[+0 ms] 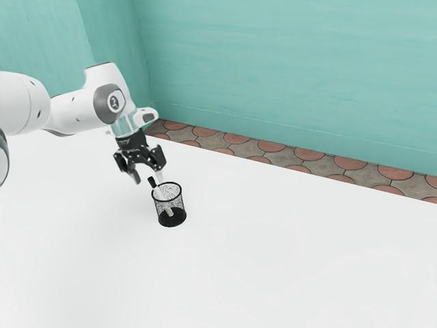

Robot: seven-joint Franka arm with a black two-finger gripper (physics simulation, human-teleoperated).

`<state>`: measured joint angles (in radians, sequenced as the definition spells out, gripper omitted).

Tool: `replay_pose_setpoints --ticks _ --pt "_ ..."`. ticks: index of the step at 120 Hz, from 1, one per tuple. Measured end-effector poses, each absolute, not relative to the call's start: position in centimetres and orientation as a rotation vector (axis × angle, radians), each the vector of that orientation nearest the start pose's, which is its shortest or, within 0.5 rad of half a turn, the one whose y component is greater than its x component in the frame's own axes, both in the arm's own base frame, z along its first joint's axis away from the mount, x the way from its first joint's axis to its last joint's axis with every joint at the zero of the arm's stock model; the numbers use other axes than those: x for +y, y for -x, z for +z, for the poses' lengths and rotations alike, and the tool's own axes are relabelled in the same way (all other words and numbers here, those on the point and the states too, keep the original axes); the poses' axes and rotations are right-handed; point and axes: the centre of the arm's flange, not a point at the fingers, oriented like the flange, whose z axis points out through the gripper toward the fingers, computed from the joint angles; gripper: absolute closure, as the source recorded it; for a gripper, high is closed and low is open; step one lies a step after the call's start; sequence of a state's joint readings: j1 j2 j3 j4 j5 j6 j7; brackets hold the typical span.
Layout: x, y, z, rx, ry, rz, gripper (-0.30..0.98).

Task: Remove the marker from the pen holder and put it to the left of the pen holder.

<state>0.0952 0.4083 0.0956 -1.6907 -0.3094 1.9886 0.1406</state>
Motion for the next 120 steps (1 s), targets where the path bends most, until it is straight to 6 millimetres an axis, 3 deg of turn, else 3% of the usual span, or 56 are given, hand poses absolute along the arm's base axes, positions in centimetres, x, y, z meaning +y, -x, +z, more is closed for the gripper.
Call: replay_pose_setpoints --ticks 29,50,65,85,109,120 --pt "9.3 -64.6 34.5 -0.261 3.385 0.122 0.35" --pt "8.9 -64.7 34.7 -0.229 3.390 0.109 0.59" --pt "8.8 -64.7 35.3 -0.211 3.391 0.093 0.69" --pt "8.3 -65.1 39.5 -0.146 3.379 0.038 0.75" --pt "8.9 -62.9 50.0 -0.017 3.261 0.027 0.77" --pt "9.8 -61.9 51.0 -0.009 3.188 0.180 0.78"
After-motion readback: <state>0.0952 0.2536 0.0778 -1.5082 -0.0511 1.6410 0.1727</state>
